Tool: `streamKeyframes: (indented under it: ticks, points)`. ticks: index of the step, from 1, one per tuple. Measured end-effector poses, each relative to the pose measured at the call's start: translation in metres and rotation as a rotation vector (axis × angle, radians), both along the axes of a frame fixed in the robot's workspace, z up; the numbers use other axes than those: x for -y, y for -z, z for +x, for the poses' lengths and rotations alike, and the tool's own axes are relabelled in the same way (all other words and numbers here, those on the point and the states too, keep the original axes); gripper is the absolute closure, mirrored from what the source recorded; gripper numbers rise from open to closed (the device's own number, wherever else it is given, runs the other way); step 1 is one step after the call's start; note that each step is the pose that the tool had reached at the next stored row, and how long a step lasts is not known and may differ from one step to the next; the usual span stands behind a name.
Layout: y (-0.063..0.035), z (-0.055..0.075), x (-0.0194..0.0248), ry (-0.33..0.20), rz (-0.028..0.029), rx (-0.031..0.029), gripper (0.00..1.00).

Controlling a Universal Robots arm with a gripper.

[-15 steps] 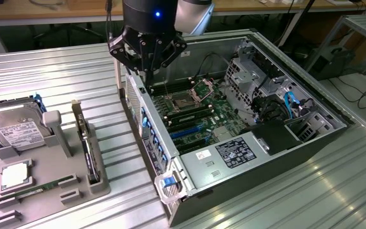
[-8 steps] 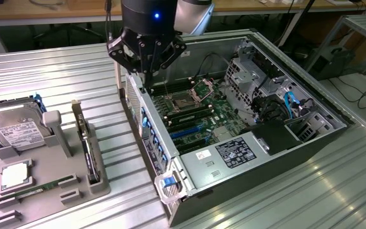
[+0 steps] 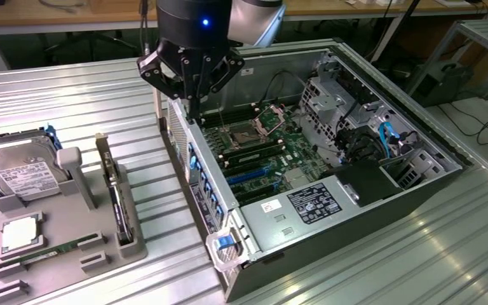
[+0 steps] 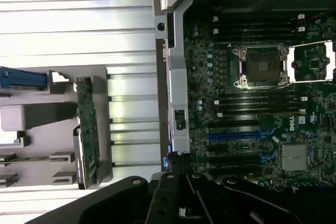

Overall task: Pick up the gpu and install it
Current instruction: 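Reach for the gpu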

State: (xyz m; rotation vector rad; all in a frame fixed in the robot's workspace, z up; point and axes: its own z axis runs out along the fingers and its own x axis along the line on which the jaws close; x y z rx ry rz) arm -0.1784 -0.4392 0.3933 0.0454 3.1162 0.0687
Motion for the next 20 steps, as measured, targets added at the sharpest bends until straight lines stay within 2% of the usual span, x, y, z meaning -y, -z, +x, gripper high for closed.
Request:
streamKeyframes:
  ticks: [8, 20]
  points:
    - [0.0, -0.013, 0.003, -0.024, 0.0, 0.0001, 0.89]
    - [0.0, -0.025, 0.0045, -0.043, 0.0, 0.0, 0.89]
